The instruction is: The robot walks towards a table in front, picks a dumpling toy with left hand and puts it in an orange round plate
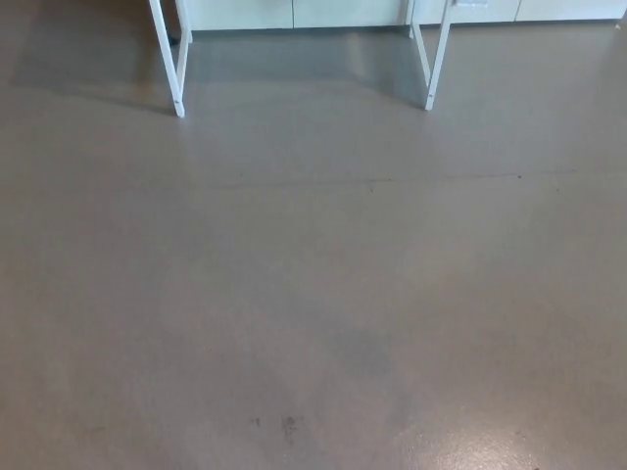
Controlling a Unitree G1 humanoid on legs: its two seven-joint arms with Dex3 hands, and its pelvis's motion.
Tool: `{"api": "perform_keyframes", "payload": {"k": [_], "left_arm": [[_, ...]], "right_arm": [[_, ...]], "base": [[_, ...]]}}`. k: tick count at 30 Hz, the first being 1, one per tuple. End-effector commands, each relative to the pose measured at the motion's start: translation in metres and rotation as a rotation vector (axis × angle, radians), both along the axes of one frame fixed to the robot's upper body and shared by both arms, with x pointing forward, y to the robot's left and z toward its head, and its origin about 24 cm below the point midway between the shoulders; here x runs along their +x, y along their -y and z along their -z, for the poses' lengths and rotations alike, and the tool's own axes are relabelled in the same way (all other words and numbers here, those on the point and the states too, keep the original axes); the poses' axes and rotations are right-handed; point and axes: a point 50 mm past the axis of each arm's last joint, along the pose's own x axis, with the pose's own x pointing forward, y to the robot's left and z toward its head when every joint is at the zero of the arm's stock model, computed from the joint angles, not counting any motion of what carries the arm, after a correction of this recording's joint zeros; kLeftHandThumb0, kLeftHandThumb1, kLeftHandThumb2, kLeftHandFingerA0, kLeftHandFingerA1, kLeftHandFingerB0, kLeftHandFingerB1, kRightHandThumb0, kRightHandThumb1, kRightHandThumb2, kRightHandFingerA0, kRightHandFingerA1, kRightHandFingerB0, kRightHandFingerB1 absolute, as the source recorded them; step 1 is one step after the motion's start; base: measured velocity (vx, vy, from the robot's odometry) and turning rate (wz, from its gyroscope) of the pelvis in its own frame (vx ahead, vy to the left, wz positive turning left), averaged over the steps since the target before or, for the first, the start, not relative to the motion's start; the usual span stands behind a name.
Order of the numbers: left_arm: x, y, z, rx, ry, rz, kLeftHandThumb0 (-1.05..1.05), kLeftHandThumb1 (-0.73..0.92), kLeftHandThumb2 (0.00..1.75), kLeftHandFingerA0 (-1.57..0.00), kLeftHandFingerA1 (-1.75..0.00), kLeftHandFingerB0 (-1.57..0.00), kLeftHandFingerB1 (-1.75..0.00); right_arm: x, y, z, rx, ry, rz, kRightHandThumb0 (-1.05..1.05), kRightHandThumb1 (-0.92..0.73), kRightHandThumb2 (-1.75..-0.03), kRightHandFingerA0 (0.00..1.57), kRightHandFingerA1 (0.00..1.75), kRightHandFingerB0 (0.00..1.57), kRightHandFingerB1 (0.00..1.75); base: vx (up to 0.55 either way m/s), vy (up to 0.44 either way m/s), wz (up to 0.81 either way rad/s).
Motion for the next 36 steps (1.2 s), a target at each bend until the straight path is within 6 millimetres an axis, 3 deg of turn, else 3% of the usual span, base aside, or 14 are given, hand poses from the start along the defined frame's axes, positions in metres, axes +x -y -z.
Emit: {"api": "perform_keyframes", "payload": {"k": [1,3,8,9,11,15,17,19,21,22,32,33,35,36], "left_arm": [[0.005,-0.006,-0.006,0.008,0.048,0.05,-0.46,0.49,0.8,-0.55,-0.58,-0.38,-0.5],[0.005,-0.006,-0.006,0.009,0.047,0.05,-0.44,0.5,0.78,-0.55,-0.57,-0.38,-0.49],[0.006,-0.007,-0.006,0.008,0.043,0.048,-0.44,0.49,0.78,-0.54,-0.57,-0.37,-0.48],[0.006,-0.007,-0.006,0.009,0.04,0.051,-0.38,0.59,0.57,-0.59,-0.46,-0.43,-0.37],[0.006,-0.007,-0.006,0.008,0.038,0.053,-0.44,0.49,0.78,-0.54,-0.57,-0.36,-0.48],[0.006,-0.007,-0.006,0.007,0.039,0.053,-0.44,0.49,0.78,-0.54,-0.57,-0.36,-0.48],[0.009,-0.008,-0.006,0.016,0.024,0.067,-0.39,0.6,0.57,-0.58,-0.45,-0.43,-0.37],[0.009,-0.008,-0.007,0.013,0.031,0.078,-0.47,0.5,0.8,-0.52,-0.57,-0.37,-0.5],[0.01,-0.008,-0.008,0.007,0.045,0.077,-0.41,0.6,0.58,-0.58,-0.47,-0.43,-0.39],[0.01,-0.008,-0.008,0.004,0.051,0.076,-0.45,0.51,0.81,-0.53,-0.57,-0.37,-0.5],[0.015,-0.01,-0.01,0.028,0.067,0.102,-0.47,0.5,0.81,-0.54,-0.59,-0.4,-0.51],[0.016,-0.01,-0.01,0.029,0.066,0.105,-0.47,0.5,0.82,-0.53,-0.59,-0.39,-0.51],[0.016,-0.01,-0.01,0.028,0.062,0.103,-0.46,0.51,0.81,-0.54,-0.59,-0.4,-0.51],[0.016,-0.01,-0.01,0.025,0.059,0.105,-0.47,0.51,0.81,-0.53,-0.57,-0.38,-0.5]], "right_arm": [[0.002,0.005,-0.004,0.001,0.02,-0.024,-0.44,-0.51,-0.76,0.54,0.55,0.3,0.44],[0.002,0.005,-0.004,-0.001,0.018,-0.031,-0.37,-0.63,-0.59,0.63,0.46,0.36,0.34],[0.003,0.005,-0.004,-0.003,0.015,-0.037,-0.37,-0.63,-0.59,0.63,0.45,0.36,0.34],[0.003,0.005,-0.004,-0.001,0.014,-0.036,-0.45,-0.51,-0.77,0.55,0.55,0.31,0.44],[0.003,0.005,-0.004,0.001,0.01,-0.043,-0.38,-0.63,-0.59,0.6,0.45,0.36,0.34],[0.003,0.004,-0.004,0.001,0.009,-0.046,-0.38,-0.63,-0.59,0.6,0.45,0.36,0.34],[0.005,0.004,-0.004,0.008,0.019,-0.045,-0.45,-0.52,-0.77,0.52,0.55,0.3,0.44],[0.005,0.004,-0.004,0.012,0.02,-0.039,-0.45,-0.52,-0.78,0.51,0.55,0.3,0.44],[0.005,0.004,-0.004,0.013,0.023,-0.034,-0.46,-0.52,-0.78,0.52,0.54,0.3,0.44],[0.006,0.004,-0.004,0.013,0.021,-0.034,-0.45,-0.53,-0.78,0.52,0.54,0.31,0.44],[0.008,0.001,-0.003,0.02,0.027,-0.037,-0.38,-0.65,-0.59,0.6,0.46,0.37,0.34],[0.008,0.001,-0.003,0.016,0.025,-0.037,-0.45,-0.54,-0.79,0.52,0.55,0.3,0.45],[0.008,0.001,-0.002,0.014,0.024,-0.04,-0.45,-0.53,-0.79,0.52,0.55,0.3,0.45],[0.008,0.001,-0.002,0.017,0.023,-0.04,-0.36,-0.66,-0.59,0.55,0.44,0.36,0.34]], "base": [[0.0,0.0,0.0],[-0.16,-0.018,0.35],[-0.04,-0.013,-0.02],[0.0,0.112,-0.03],[0.08,0.178,-0.11],[0.23,0.352,-0.27],[0.22,0.318,-0.05],[0.19,0.109,0.02],[0.21,0.022,0.07],[0.19,-0.04,0.1],[0.28,-0.204,0.19],[0.24,-0.175,0.21],[0.31,-0.156,-0.02],[0.34,-0.119,-0.02]]}}
